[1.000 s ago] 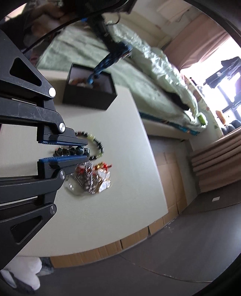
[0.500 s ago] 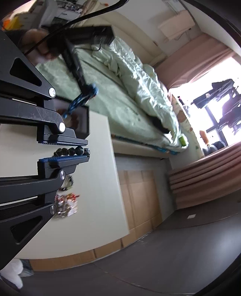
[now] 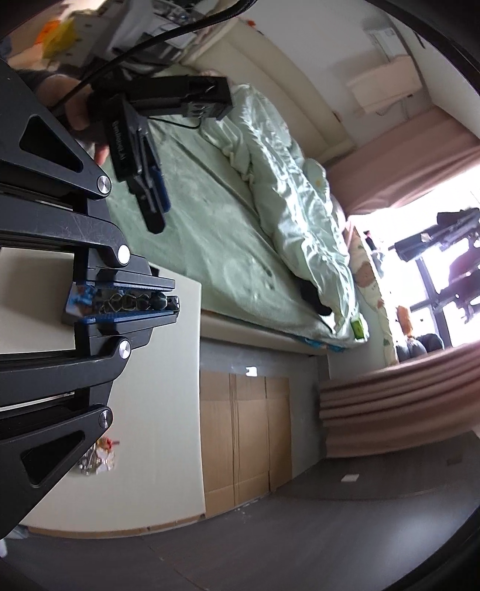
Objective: Organize jewelry
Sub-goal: 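Drop the blue piece into the box with the left tool while the right tool drops its bracelet in, then grasp the black-and-green bead bracelet with the left tool while the right tool moves to the chains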
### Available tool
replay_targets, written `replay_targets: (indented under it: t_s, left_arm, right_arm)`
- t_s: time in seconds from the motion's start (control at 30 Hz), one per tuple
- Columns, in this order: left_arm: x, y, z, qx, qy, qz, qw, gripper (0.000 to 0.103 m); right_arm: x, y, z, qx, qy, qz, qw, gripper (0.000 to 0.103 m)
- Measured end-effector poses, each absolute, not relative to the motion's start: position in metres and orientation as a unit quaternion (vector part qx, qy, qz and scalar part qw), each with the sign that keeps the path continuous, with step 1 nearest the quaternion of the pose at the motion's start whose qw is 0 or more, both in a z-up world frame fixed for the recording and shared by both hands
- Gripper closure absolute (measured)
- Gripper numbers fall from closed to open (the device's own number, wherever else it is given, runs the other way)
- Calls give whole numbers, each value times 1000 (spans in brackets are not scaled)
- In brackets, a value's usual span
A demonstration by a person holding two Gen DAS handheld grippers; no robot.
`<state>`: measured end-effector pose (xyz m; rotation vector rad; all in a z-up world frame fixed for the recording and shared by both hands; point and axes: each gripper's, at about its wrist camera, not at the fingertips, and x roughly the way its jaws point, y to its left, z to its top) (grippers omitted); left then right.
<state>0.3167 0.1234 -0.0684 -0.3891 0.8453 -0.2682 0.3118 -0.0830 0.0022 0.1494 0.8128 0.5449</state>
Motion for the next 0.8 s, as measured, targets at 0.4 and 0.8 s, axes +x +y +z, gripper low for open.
replay_targets:
  t_s: [0.4, 0.8]
  left_arm:
    - [301, 164, -65, -215, 392, -109, 888, 30]
    - [303, 137, -62, -208, 398, -151, 880, 30]
  right_arm:
    - [333, -33, -62, 58, 468, 267, 840, 77]
    - [318, -94, -64, 98, 460, 208, 858, 39]
